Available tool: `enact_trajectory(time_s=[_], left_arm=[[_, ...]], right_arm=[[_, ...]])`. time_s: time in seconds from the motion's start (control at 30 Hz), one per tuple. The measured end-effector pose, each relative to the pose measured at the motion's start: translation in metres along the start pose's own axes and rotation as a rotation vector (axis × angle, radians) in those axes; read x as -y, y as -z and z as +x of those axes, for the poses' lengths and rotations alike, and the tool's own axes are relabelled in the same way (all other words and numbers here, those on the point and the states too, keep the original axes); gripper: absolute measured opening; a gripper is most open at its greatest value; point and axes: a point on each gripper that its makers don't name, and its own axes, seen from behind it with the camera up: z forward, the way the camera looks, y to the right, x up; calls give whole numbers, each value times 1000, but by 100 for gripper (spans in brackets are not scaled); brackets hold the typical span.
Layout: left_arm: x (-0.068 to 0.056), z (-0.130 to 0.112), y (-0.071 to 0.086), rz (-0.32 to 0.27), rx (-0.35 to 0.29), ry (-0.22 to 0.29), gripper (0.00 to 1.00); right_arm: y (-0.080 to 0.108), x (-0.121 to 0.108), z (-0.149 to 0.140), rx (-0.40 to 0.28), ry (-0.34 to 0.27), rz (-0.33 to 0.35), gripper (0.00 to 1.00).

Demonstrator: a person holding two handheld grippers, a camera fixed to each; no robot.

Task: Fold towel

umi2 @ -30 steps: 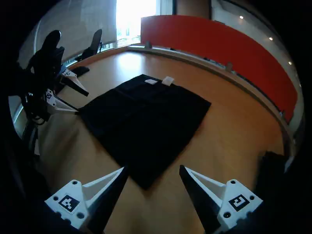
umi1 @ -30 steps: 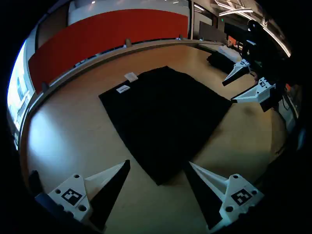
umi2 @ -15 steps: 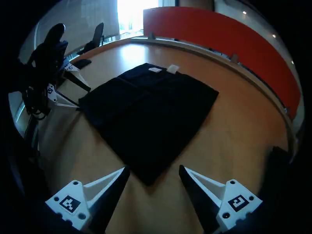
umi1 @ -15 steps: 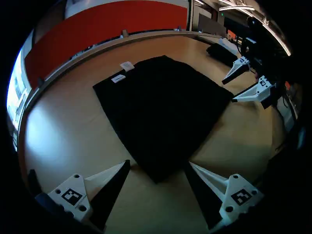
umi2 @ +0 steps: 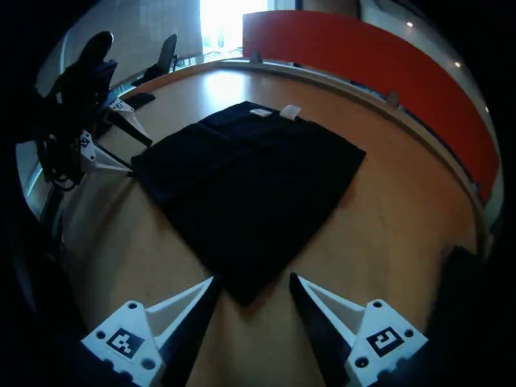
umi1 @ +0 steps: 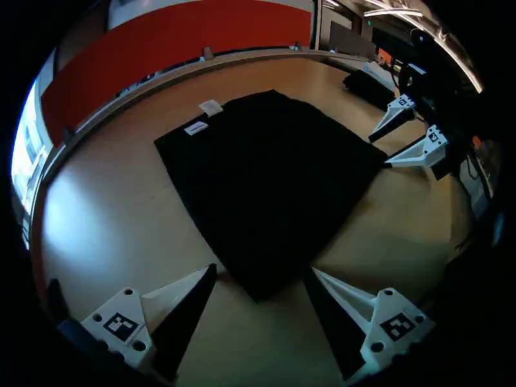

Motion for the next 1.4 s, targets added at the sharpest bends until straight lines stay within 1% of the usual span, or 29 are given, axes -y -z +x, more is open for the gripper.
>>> enact_trajectory(time_s=[0.17,0.23,0.4,0.57,0.63,0.7,0.77,0.83,0.9,1.0,1.17,1.3,1.4], left_arm=[[-3,0,0,2,0,2,89],[-4,0,1,1,2,1,85],[-9,0,1,-2,8,-5,74],[-12,0,3,-6,12,-9,66],[-13,1,3,-5,14,-10,54],[-14,1,3,-2,17,-9,26],[-16,2,2,4,22,0,17],[-18,2,1,11,25,7,12],[-19,2,1,16,28,13,9],[-19,3,2,20,35,30,8],[-19,9,6,13,29,75,8],[-17,21,15,22,8,96,7],[-15,31,25,34,-8,99,7]], right_arm=[[0,3,0,1,19,12,64],[0,5,0,2,27,18,58],[0,7,1,11,36,28,48],[1,9,2,13,41,32,31],[1,10,2,14,41,32,24],[1,10,2,14,41,29,22],[2,10,2,16,38,26,20],[2,10,3,14,35,21,16],[2,9,5,9,29,15,11],[4,9,9,-4,16,8,10],[10,7,14,-19,-1,-5,10],[19,4,24,-47,-15,-15,10],[29,2,35,-77,-26,-27,10]])
